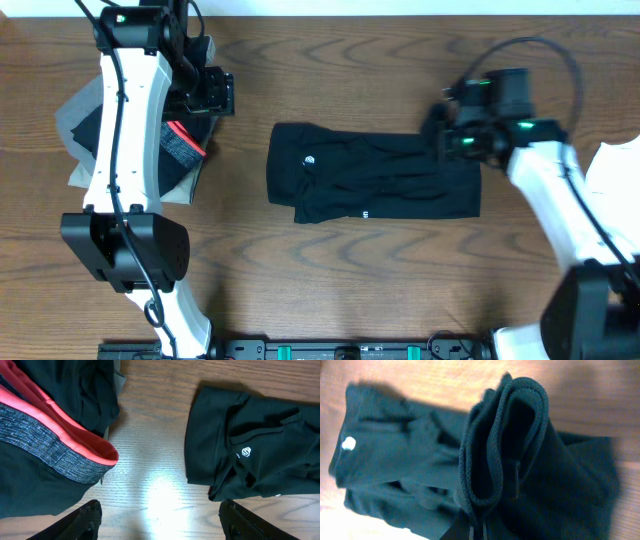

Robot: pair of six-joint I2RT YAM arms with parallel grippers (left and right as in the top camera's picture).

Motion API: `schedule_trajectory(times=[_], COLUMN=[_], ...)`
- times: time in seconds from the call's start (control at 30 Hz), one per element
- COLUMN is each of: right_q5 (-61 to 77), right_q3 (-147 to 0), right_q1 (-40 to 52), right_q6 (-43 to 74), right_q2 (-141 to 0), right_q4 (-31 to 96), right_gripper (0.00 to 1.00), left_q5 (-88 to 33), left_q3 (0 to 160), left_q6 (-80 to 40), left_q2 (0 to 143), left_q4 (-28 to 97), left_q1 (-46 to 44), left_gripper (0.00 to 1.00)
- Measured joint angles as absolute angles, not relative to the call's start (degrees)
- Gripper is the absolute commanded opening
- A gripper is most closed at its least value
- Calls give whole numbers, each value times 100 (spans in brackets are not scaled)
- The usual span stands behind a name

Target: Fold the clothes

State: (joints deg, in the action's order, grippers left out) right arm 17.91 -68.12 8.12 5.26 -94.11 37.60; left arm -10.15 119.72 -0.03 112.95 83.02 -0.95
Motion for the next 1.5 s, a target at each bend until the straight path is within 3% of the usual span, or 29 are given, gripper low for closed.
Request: schedule_trajectory(times=[0.2, 0.23, 0.3, 0.4, 0.67, 0.8, 0.83, 1.13, 1.3, 1.5], right_q5=[1706, 1704, 1693, 1710, 1772, 1597, 1540, 1380, 2154, 3092], right_q3=[-6812, -6812, -6810, -6818, -6820, -6831, -6853, -6805, -6698, -6689], right_q1=[1702, 1793, 1994, 2189, 2117, 1623, 1420, 427, 718, 1702], right_q6=[749, 784, 836, 884, 856, 812, 843, 832, 510, -464], right_q2=[-10101, -10160, -10215, -10213, -10022, -9572, -9485, -9874, -10291, -10326], right_q4=[3632, 3629, 3586, 3426, 3426, 3697, 3811, 4215, 4200, 4729], right_gripper=[4, 10, 35, 43, 36, 4, 1, 1, 1, 1], left_q5=[-1015, -1015, -1013, -1015, -1015, -1015, -1015, -1015, -1015, -1015], left_q3=[11972, 11972, 11972, 11972, 11972, 11972, 11972, 11972, 11972, 11972], left_q6=[-3, -3, -3, -3, -3, -3, -3, -3, -3, 5], left_q2=[11295, 11295, 11295, 11295, 11295, 11295, 11295, 11295, 11295, 11295], left_q4=[8300, 8300, 8296, 8289, 8287, 8285, 8283, 8090, 8068, 8066], left_q1=[-97, -97, -97, -95, -97, -97, -97, -97, -97, -97], left_gripper=[77, 77, 77, 77, 77, 77, 77, 77, 77, 81])
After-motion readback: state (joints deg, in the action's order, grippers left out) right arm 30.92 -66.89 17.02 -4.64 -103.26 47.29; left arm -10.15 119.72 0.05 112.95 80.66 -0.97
